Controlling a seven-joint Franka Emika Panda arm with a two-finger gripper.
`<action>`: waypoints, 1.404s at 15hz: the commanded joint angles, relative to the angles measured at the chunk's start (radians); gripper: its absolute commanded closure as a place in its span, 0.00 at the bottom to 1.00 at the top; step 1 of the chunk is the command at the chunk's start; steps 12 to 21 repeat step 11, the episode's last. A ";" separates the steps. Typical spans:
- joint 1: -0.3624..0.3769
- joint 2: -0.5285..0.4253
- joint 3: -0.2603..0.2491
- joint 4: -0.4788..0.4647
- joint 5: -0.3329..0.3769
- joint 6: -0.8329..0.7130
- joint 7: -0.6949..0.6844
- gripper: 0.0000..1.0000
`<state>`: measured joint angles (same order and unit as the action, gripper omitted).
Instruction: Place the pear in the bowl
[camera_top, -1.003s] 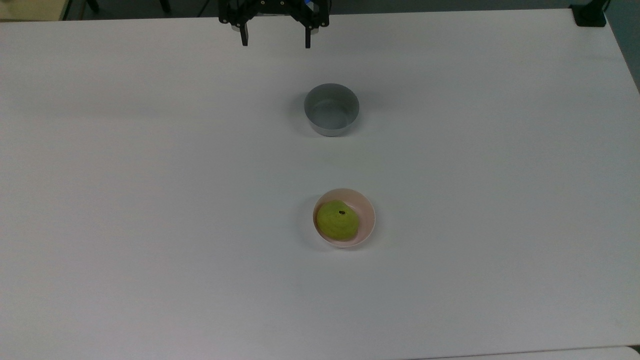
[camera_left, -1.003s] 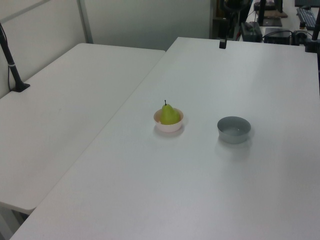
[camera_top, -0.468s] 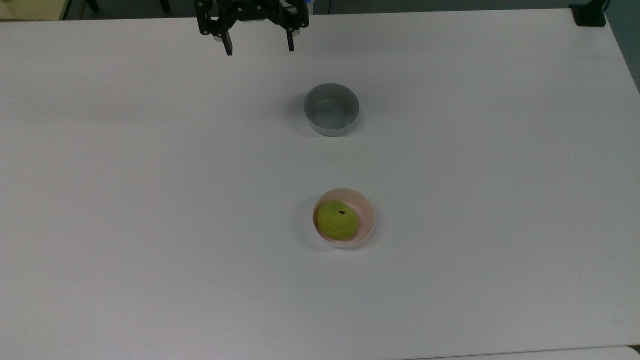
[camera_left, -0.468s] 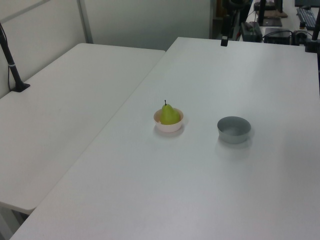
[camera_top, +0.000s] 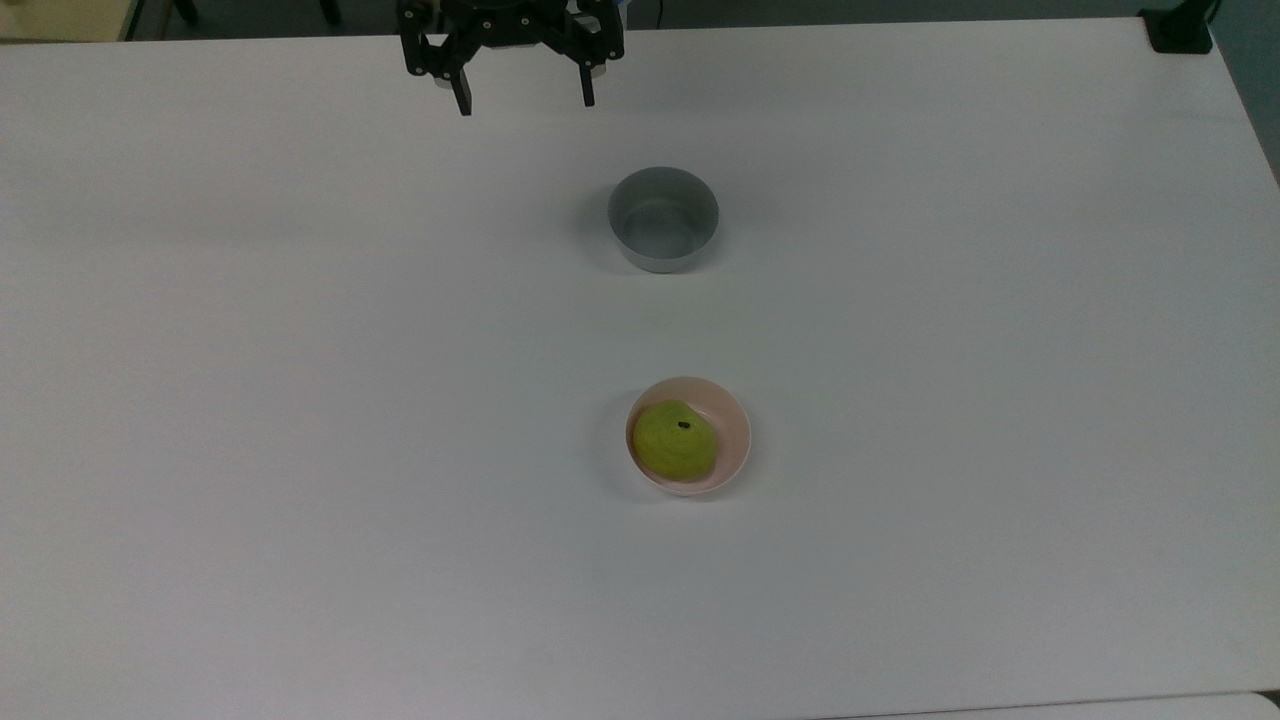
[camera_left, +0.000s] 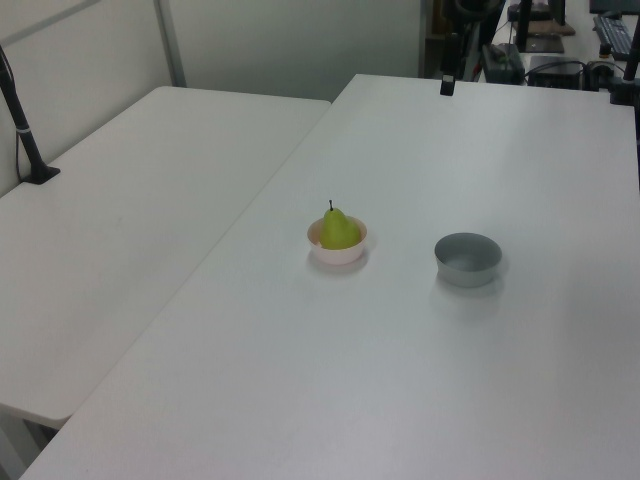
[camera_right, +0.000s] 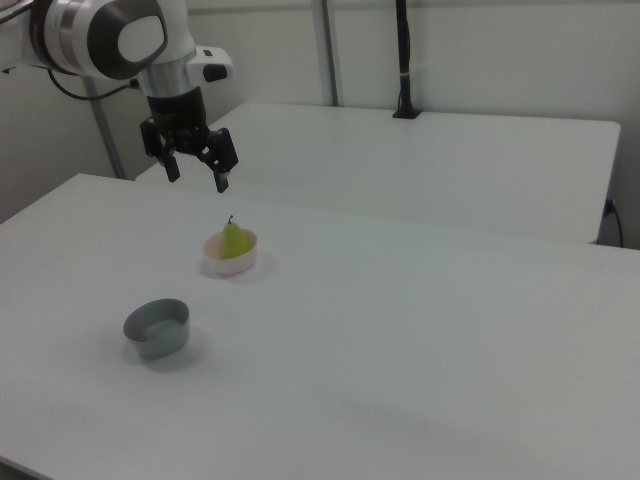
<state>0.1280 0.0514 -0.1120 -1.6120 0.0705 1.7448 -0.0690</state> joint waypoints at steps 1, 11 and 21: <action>-0.002 -0.030 0.005 -0.037 0.000 0.016 -0.015 0.00; -0.005 -0.082 0.015 -0.103 -0.012 0.010 -0.014 0.00; -0.005 -0.082 0.015 -0.103 -0.012 0.010 -0.014 0.00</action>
